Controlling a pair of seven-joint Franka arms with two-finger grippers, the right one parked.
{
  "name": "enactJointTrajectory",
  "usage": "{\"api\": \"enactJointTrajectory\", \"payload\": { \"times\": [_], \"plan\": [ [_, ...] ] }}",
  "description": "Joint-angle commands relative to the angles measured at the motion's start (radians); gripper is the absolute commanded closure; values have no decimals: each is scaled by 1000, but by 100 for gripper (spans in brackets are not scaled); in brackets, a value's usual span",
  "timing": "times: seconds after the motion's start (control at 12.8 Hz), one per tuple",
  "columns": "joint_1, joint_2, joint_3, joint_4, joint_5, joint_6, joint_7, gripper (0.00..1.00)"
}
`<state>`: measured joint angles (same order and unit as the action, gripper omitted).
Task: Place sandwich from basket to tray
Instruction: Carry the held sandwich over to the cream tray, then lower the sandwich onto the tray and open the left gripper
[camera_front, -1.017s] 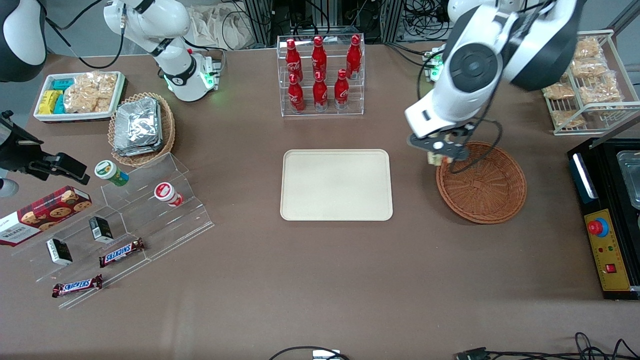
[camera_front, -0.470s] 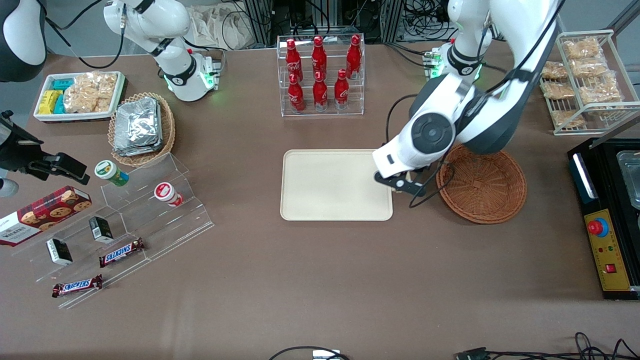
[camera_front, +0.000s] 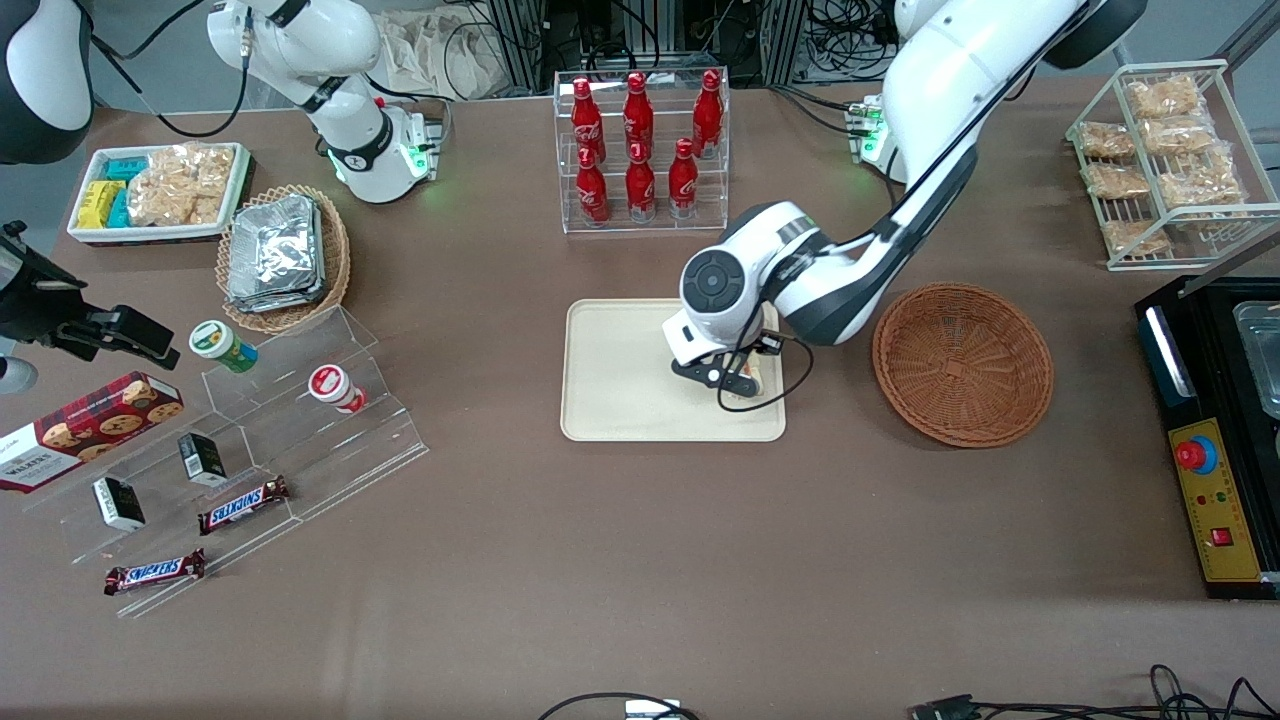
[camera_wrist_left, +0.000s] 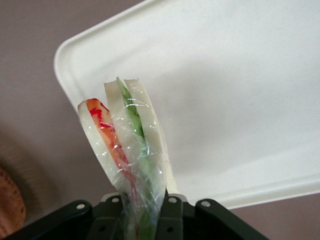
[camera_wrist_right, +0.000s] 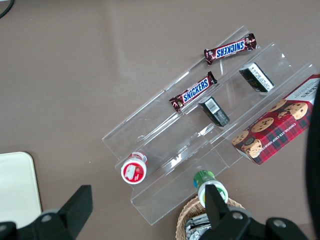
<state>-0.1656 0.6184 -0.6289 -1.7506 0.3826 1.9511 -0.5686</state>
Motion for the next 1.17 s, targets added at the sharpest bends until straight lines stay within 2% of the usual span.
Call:
{"api": "enactJointTrajectory", "payload": {
  "times": [0.0, 0.39, 0.47, 0.55, 0.63, 1.1],
  "plan": [
    [15, 32, -2, 13, 22, 41, -22, 100],
    [23, 43, 23, -30, 16, 111, -27, 98],
    [23, 43, 23, -30, 15, 111, -27, 76],
    [24, 44, 24, -29, 9, 111, -30, 32],
    [25, 44, 28, -30, 7, 109, -30, 0],
    [63, 0, 23, -21, -1, 43, -28, 0]
  ]
}}
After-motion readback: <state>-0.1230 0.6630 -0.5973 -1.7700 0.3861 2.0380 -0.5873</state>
